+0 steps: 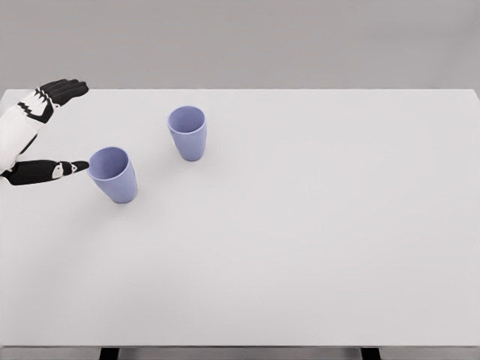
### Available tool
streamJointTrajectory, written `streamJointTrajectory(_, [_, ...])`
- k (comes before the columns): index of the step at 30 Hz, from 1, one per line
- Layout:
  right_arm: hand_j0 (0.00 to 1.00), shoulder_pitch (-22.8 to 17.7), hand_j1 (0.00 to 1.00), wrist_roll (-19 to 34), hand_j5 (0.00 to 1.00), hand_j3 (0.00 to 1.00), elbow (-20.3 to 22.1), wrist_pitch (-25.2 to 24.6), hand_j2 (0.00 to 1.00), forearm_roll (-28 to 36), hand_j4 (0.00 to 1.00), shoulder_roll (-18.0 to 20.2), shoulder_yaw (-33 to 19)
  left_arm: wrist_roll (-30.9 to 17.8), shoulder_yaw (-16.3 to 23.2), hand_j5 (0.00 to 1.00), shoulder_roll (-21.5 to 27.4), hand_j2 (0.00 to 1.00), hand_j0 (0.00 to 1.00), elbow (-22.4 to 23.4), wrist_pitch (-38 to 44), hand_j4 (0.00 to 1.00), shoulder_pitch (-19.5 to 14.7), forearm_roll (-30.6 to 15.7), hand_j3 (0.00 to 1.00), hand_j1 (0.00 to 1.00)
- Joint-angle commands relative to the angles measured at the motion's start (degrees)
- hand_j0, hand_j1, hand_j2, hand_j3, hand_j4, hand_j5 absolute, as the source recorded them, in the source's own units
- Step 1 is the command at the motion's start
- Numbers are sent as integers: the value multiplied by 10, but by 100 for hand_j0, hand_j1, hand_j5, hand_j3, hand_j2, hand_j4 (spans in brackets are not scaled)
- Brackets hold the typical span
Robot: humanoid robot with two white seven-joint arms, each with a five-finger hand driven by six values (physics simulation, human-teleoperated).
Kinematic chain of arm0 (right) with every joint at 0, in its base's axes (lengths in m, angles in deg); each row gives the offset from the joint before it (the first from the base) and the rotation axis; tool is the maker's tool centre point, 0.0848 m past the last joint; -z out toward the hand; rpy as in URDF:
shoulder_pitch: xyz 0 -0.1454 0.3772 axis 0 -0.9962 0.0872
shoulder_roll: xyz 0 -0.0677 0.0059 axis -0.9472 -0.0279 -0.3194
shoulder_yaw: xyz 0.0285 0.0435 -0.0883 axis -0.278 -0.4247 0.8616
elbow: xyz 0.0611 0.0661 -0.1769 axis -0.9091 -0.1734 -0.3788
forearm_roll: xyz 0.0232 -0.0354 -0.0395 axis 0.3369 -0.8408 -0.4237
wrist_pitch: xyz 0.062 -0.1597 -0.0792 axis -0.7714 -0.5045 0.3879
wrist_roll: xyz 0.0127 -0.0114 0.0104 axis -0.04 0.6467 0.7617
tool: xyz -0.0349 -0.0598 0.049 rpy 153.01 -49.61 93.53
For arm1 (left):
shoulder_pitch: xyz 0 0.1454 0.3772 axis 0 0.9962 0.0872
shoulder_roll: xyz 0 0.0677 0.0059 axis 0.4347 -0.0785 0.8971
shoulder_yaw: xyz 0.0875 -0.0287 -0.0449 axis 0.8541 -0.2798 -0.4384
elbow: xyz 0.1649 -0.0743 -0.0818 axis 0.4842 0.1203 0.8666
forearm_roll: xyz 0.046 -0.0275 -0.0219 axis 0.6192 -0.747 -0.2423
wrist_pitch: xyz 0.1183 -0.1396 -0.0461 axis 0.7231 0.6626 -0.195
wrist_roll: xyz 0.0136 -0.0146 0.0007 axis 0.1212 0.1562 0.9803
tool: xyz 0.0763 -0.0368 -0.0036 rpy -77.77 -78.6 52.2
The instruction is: Place the right cup on the left cup with left arm
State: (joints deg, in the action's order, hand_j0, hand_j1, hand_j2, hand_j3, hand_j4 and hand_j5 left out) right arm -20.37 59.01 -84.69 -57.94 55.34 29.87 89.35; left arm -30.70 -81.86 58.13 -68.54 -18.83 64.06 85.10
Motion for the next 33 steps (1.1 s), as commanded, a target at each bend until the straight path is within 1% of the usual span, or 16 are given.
streamJointTrajectory(1, [100,0,100,0,100,100,0,0,100,0,100,0,0,1,1,100,1,100,100,-1,0,100,0,-4,100,100])
streamJointTrajectory(9, [100,0,100,-1,100,100,0,1,100,0,100,0,0,1,1,100,3,100,100,-2,0,100,-1,-4,100,100])
streamJointTrajectory(12, [100,0,100,0,100,100,0,0,100,0,100,0,0,-7,1,100,0,100,100,-1,0,100,-11,-13,100,100])
streamJointTrajectory(13, [100,0,100,0,100,100,0,0,100,0,100,0,0,-53,1,100,1,100,100,-2,0,100,-19,-36,100,100])
streamJointTrajectory(14, [100,0,100,0,100,100,0,0,100,0,100,0,0,-137,3,100,-1,100,100,-4,0,100,-39,-88,100,100])
streamJointTrajectory(15, [100,0,100,0,100,100,0,0,100,0,100,0,0,-225,6,100,-2,100,100,-4,0,100,-71,-126,100,100])
streamJointTrajectory(16, [100,0,100,0,100,100,0,0,100,0,100,0,0,-260,6,100,-3,100,100,-5,0,100,-92,-138,100,100])
streamJointTrajectory(17, [100,0,100,0,100,100,0,0,100,0,100,0,0,-260,12,100,-4,100,100,-5,29,100,-112,-150,100,100])
streamJointTrajectory(19, [100,0,100,0,100,100,0,0,100,0,100,0,0,-260,49,100,-2,100,100,-2,95,100,-141,-208,100,100])
streamJointTrajectory(20, [100,0,100,0,100,100,0,0,100,0,100,0,0,-260,60,100,-1,100,100,-2,133,100,-155,-223,100,100])
streamJointTrajectory(22, [100,0,100,0,100,100,0,0,100,0,100,0,0,-260,88,100,0,100,100,-1,231,100,-188,-267,100,100])
streamJointTrajectory(23, [100,0,100,0,100,100,0,0,100,0,100,0,0,-260,107,100,0,100,100,0,276,100,-213,-280,100,100])
streamJointTrajectory(25, [100,0,100,0,100,100,0,0,100,0,100,0,0,-260,139,100,0,100,100,2,347,100,-243,-281,100,100])
streamJointTrajectory(27, [100,0,100,0,100,100,0,0,100,0,100,0,0,-260,160,100,-4,100,100,12,387,100,-255,-283,100,100])
streamJointTrajectory(30, [100,0,100,0,100,100,0,0,100,0,100,0,0,-260,158,100,-28,100,100,12,469,100,-254,-299,100,100])
streamJointTrajectory(33, [100,0,100,0,100,100,0,0,100,0,100,0,0,-260,159,100,-48,100,100,45,490,100,-269,-300,100,100])
